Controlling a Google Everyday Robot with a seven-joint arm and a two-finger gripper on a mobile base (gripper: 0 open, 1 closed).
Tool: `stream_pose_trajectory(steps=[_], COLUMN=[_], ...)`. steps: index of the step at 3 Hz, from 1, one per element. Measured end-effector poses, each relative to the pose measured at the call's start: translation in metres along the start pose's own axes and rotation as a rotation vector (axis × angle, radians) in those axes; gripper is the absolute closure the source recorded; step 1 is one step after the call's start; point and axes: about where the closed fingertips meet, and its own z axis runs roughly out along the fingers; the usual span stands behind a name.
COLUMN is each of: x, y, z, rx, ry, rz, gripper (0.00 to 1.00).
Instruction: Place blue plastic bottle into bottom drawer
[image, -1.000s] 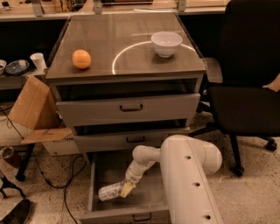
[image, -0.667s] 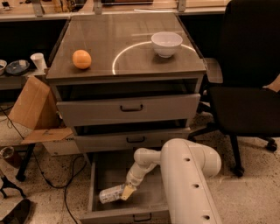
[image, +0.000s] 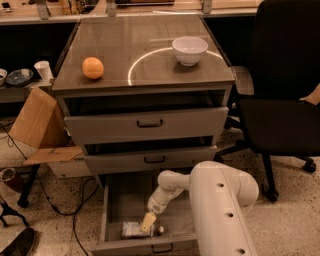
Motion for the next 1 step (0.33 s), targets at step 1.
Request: stream_pose_trajectory(steps=[1], x=[0.0000], y=[0.0000], z=[0.0000], rx=[0.000], ry=[0.000], rz=[0.000], gripper=[0.00])
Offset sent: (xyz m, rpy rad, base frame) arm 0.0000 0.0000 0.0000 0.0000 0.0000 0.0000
